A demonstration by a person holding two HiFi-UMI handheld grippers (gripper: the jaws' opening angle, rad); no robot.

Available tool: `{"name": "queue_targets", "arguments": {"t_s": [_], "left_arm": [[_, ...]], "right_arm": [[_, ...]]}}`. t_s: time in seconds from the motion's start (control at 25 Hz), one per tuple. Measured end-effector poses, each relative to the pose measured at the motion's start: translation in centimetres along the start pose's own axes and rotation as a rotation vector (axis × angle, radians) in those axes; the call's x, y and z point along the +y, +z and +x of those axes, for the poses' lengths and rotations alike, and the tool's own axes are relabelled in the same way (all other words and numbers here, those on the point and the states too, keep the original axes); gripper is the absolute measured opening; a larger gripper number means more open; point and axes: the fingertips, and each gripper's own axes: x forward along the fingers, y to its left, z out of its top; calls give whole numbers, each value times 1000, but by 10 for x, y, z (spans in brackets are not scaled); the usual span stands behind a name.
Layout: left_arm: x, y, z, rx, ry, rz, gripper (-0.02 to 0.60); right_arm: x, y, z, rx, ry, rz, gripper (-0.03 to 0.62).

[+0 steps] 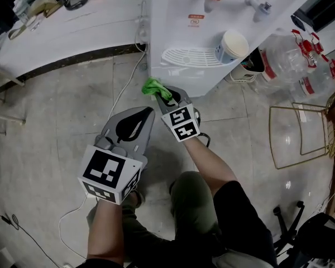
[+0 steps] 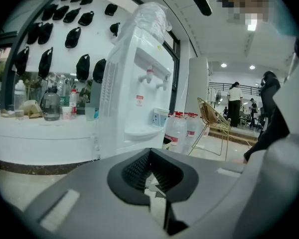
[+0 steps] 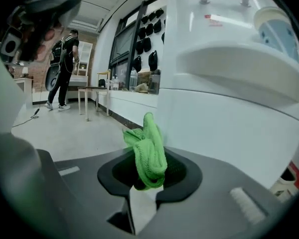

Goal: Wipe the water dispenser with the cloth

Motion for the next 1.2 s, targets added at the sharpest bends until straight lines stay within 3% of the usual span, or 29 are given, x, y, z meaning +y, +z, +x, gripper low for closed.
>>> {"name": "queue_targets", "arguments": {"t_s": [0.16,0.36,0.8,1.2], "left_arm": [[6,1,-5,-6,16,0,2],[6,1,3,0,-1,8,2],[-8,-3,28,43,-65,48,2],[1,-9,16,70,-31,73,2]], "right_arm": [[-13,-3,18,36,-19,-25,95],[-46,-13,1,60,-66,-32,95],[-185,-76,-72,184,-321,59,97],[-255,-113,-105,301,-506,139,97]]}}
